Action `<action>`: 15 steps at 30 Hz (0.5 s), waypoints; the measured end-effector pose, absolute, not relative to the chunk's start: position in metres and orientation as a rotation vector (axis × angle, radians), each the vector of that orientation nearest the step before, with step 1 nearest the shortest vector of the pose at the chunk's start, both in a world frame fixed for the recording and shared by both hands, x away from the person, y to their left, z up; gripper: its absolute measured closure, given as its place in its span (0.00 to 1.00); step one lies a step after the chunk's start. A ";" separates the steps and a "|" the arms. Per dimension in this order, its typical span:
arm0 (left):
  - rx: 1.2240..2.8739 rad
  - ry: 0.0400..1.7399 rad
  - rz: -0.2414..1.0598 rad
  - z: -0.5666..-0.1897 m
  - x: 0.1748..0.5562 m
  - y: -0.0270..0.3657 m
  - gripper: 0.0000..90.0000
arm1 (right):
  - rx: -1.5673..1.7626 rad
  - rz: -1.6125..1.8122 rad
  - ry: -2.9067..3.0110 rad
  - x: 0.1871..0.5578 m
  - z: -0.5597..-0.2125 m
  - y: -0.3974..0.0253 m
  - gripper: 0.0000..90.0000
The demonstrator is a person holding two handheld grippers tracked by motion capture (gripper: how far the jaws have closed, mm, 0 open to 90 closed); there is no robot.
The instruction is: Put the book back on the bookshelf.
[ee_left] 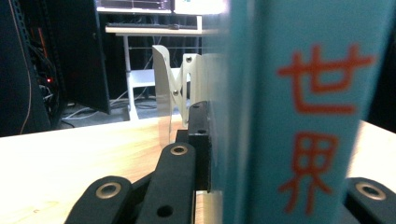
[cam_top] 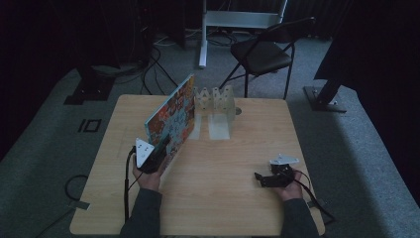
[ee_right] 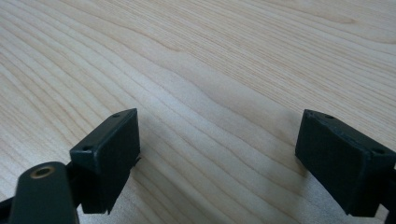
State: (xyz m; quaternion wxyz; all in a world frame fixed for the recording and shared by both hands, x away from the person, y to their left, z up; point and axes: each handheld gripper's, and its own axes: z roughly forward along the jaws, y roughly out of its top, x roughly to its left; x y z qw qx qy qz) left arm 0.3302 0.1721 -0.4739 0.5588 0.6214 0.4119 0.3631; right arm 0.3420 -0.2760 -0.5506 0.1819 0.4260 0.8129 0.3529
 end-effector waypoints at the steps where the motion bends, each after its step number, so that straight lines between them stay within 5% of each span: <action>1: 1.468 0.973 0.858 -0.474 0.331 0.172 0.90 | 1.202 0.996 2.295 0.342 -0.551 -0.276 0.15; 15: 1.475 0.981 0.864 -0.475 0.336 0.169 0.90 | 1.203 0.996 2.294 0.342 -0.551 -0.276 0.15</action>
